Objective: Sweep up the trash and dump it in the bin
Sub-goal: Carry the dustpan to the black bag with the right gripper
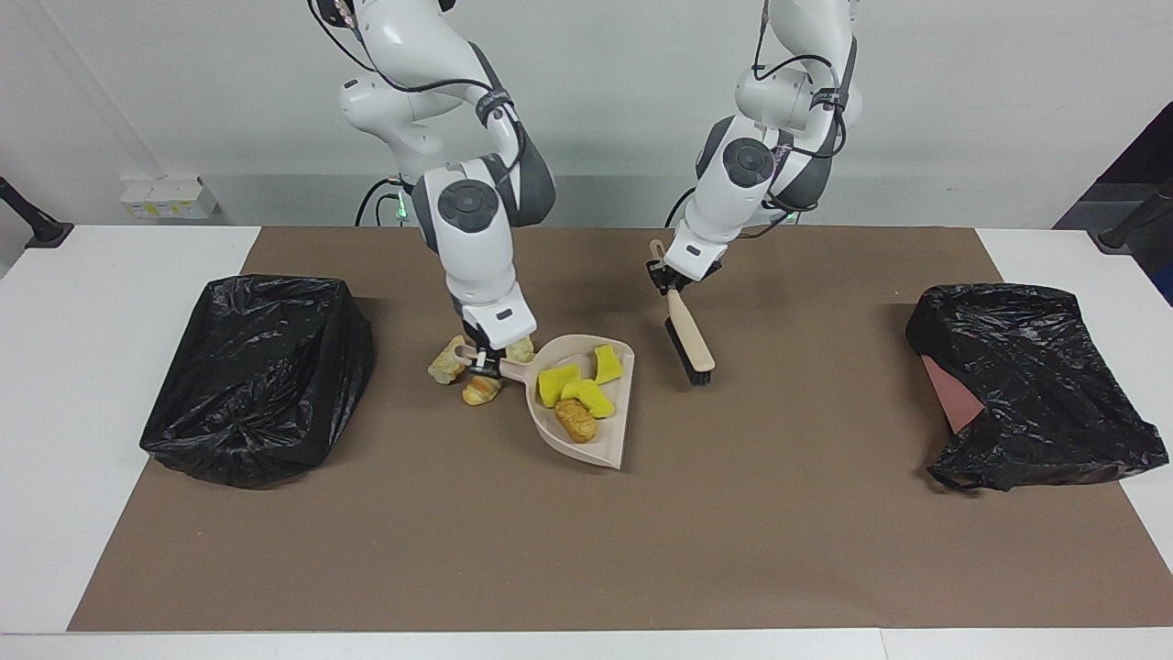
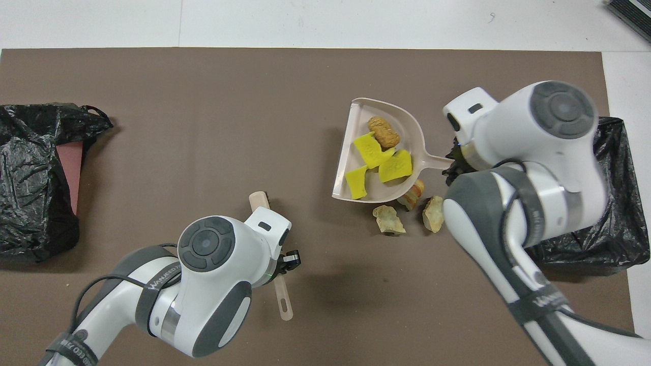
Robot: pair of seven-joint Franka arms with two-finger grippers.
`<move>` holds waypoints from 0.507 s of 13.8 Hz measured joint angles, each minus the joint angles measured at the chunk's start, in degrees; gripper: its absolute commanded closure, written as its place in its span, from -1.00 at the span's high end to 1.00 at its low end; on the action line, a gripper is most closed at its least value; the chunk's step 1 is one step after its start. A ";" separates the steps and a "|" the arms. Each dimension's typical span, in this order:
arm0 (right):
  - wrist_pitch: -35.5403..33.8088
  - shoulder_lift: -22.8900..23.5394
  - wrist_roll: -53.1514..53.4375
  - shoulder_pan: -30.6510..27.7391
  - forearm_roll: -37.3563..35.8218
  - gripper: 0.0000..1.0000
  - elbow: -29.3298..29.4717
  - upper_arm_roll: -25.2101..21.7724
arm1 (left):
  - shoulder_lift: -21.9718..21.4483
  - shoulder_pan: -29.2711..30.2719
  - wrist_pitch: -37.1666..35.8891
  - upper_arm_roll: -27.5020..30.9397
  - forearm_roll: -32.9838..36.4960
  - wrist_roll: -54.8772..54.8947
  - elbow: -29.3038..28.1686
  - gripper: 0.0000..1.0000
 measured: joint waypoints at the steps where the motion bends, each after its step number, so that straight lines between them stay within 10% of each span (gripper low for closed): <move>1: -1.55 -2.06 -2.21 -2.90 0.00 -1.00 0.12 -0.06 | -0.10 -1.78 0.04 -0.08 0.00 -0.83 -0.04 -1.00; 7: -10.17 -8.18 -18.58 -21.12 -0.15 -1.00 0.77 -0.99 | 0.17 -10.96 4.08 -0.54 0.01 -6.42 -3.28 -1.00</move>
